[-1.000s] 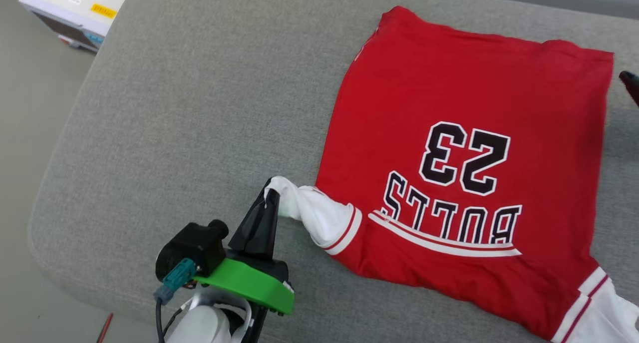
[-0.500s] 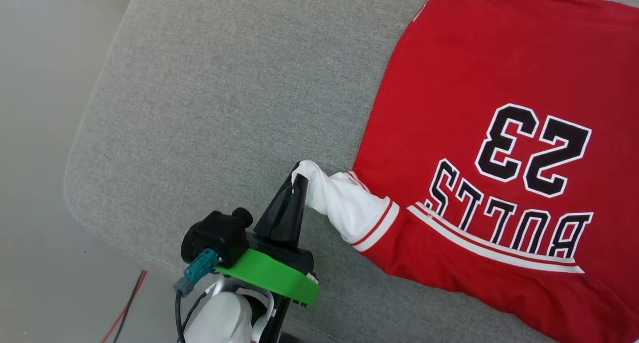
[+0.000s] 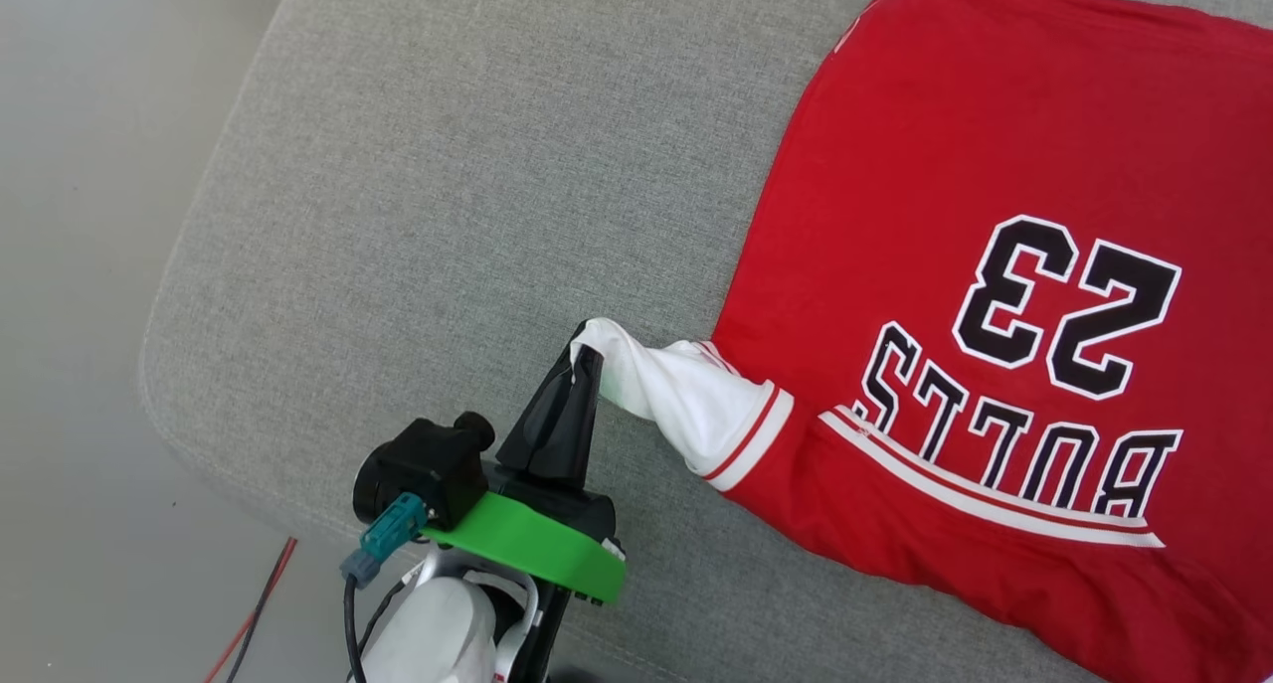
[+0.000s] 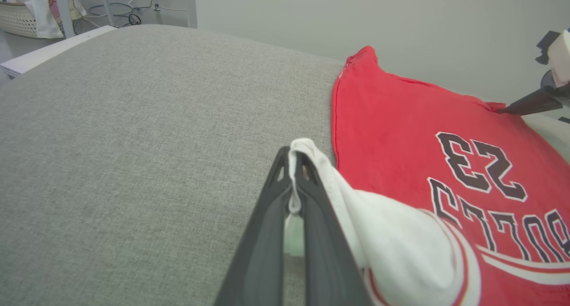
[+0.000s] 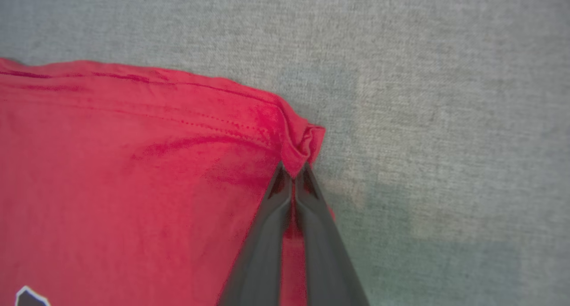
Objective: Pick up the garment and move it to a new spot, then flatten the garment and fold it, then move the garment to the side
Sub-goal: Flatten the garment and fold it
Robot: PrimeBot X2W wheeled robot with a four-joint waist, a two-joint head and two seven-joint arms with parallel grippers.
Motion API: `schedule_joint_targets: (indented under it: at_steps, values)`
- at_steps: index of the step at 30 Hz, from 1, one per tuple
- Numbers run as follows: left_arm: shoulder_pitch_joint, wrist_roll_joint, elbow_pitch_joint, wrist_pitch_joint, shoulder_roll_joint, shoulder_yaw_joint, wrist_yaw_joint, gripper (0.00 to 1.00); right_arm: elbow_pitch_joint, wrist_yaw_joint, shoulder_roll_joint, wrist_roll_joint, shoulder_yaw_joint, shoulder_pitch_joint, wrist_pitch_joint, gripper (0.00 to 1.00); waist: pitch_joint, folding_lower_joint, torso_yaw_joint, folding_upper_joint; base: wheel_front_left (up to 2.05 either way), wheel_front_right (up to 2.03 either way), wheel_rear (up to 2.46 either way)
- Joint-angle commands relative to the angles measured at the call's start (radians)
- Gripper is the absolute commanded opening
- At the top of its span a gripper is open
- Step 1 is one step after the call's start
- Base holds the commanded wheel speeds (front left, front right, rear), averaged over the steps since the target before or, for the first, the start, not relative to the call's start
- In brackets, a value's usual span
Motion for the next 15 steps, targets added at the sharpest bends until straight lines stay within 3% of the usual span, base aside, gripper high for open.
schedule_joint_targets:
  at_steps: [1, 9, 15]
  values:
    - [-0.014, 0.002, 0.004, -0.004, 0.001, 0.003, 0.004, 0.0, 0.02, 0.0, 0.01, -0.012, 0.006, 0.055, 0.009, 0.0, -0.026, 0.0, -0.008, 0.0, 0.0, 0.0, 0.0]
    - [0.033, -0.012, 0.023, 0.02, 0.045, 0.042, 0.038, 0.0, -0.077, 0.0, -0.037, -0.008, 0.003, 0.076, -0.022, 0.0, -0.135, 0.0, -0.085, 0.0, 0.0, 0.0, 0.0]
    - [0.09, -0.035, 0.033, 0.029, 0.078, 0.094, 0.078, 0.0, -0.225, 0.0, -0.043, 0.048, 0.059, 0.222, -0.022, 0.0, -0.231, 0.0, -0.176, 0.0, 0.0, 0.0, 0.0]
